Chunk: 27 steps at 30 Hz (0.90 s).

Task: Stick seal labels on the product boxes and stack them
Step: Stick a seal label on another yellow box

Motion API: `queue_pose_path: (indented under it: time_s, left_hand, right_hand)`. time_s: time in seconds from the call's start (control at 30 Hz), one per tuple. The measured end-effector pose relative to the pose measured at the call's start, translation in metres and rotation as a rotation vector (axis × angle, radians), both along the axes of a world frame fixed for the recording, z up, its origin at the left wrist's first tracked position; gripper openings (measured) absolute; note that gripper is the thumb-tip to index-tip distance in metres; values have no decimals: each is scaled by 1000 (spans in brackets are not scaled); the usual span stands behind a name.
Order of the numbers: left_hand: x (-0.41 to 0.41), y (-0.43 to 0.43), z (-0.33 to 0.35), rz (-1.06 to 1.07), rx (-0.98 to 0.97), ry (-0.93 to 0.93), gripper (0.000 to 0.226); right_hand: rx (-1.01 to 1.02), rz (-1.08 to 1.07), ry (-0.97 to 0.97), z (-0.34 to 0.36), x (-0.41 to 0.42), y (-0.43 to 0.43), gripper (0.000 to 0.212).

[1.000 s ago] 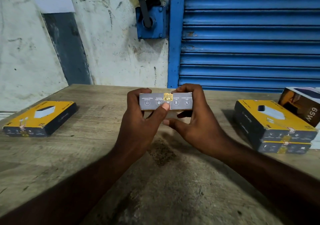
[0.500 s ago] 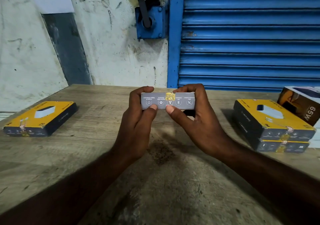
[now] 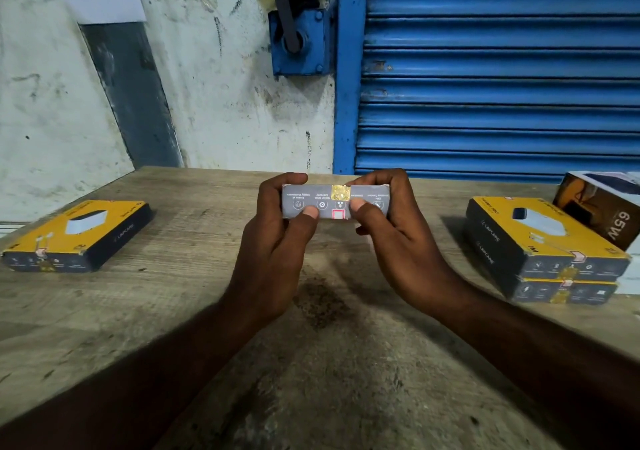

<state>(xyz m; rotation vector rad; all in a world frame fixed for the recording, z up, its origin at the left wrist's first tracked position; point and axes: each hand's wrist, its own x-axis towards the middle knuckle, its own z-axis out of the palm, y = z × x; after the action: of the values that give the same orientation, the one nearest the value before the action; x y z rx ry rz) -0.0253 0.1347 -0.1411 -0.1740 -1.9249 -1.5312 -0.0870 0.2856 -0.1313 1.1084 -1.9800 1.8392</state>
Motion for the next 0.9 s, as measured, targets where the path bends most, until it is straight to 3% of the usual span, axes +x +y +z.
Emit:
queue_pose_path:
  time_s: [0.23, 0.63, 0.9]
  left_hand:
    - [5, 10, 7, 78, -15, 47, 51]
    - [0, 1, 0, 75, -27, 49, 35]
    - [0, 1, -3, 59, -6, 12, 31]
  right_hand:
    - [30, 19, 8, -1, 5, 1, 26]
    - [60, -21, 49, -2, 9, -2, 36]
    - [20, -60, 72, -3, 6, -2, 25]
